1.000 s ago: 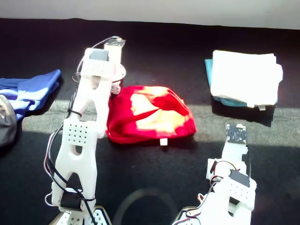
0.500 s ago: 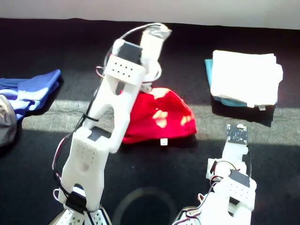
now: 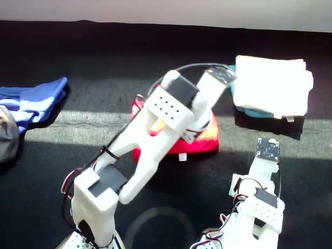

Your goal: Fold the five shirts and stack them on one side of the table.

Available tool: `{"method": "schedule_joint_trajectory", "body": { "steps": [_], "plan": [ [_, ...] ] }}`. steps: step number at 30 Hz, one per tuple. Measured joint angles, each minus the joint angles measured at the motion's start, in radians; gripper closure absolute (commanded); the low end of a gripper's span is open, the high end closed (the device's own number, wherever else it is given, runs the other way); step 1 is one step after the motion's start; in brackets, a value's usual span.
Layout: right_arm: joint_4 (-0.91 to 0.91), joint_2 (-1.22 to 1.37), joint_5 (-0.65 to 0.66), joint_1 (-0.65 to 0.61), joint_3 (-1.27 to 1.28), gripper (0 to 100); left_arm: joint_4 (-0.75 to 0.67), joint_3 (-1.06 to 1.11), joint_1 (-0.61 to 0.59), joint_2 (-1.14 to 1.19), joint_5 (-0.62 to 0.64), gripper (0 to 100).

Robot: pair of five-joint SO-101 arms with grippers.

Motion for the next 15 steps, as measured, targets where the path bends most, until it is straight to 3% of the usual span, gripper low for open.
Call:
{"method": "schedule_joint_trajectory", "body": {
  "steps": [4, 10, 15],
  "plan": [
    [0.000, 0.000, 0.000, 0.000, 0.000, 99.2, -0.029, 0.006, 0.074, 0.000, 0.000, 97],
    [0.000, 0.000, 0.000, 0.000, 0.000, 99.2, -0.066, 0.006, 0.087, 0.051, 0.000, 83],
    [0.000, 0.000, 0.000, 0.000, 0.000, 99.2, -0.066, 0.006, 0.089, 0.063, 0.000, 83]
  ]
}}
